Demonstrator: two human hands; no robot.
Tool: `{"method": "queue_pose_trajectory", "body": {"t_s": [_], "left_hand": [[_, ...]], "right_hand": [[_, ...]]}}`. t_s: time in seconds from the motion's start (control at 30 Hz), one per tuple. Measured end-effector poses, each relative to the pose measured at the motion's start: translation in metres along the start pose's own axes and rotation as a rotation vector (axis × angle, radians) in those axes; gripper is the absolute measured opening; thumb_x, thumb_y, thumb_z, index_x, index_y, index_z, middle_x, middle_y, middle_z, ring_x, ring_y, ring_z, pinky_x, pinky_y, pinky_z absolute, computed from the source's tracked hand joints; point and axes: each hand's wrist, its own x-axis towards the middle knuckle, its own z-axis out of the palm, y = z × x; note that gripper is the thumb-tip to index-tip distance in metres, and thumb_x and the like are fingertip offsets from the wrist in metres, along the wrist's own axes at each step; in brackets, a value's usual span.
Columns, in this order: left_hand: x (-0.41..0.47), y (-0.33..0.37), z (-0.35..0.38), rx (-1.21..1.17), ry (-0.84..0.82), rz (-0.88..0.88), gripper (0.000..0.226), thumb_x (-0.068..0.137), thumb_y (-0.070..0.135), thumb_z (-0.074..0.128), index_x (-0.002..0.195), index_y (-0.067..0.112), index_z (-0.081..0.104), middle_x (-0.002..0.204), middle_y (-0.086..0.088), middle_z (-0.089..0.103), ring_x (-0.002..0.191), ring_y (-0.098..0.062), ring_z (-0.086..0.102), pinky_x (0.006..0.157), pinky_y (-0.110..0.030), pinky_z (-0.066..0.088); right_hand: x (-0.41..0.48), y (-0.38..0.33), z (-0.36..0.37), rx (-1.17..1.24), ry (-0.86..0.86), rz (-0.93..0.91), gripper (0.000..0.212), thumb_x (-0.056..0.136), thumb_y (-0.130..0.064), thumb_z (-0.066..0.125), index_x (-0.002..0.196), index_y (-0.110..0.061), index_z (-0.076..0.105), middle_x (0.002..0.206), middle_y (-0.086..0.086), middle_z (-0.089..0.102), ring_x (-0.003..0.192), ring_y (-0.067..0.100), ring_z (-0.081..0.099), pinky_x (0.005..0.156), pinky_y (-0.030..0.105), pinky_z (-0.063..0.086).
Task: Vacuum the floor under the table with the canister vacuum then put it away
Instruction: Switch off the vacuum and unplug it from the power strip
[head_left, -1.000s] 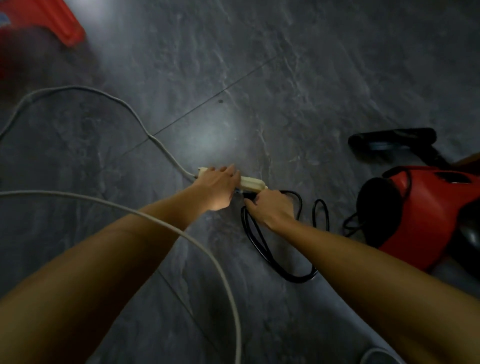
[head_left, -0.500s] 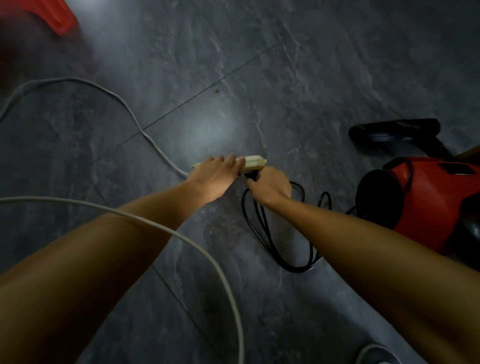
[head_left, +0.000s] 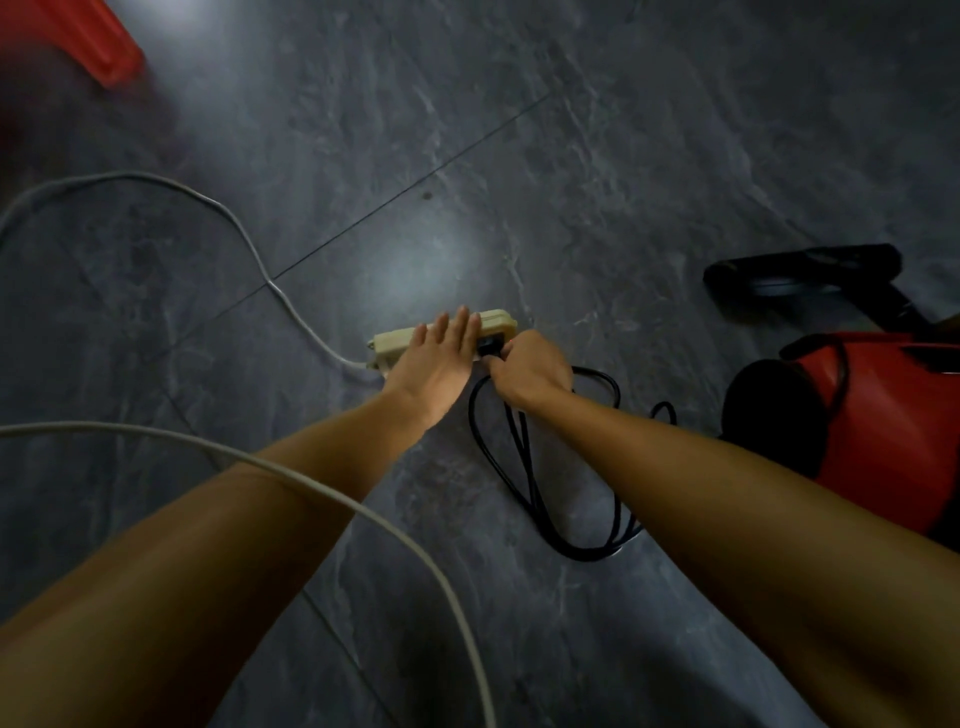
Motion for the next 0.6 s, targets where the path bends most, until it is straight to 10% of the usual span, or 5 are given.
{"method": "queue_pose_trajectory", "body": {"t_s": [0.6], "left_hand": [[0.023,-0.017,-0.003,-0.007,-0.001,-0.195,0.065,0.096,-0.005,0.034,0.147,-0.004,-0.005,0.154,-0.028,0.012,0.134,-0.049,0.031,0.109,-0.052,0.031]], "right_hand": [[-0.033,-0.008,-0.013,-0.248,0.009,-0.167,0.027,0.093,-0.032,0.053,0.081,-0.009,0.062,0.087,0.012,0.068,0.082,0.03,0.066,0.06,0.03,0.04]]}}
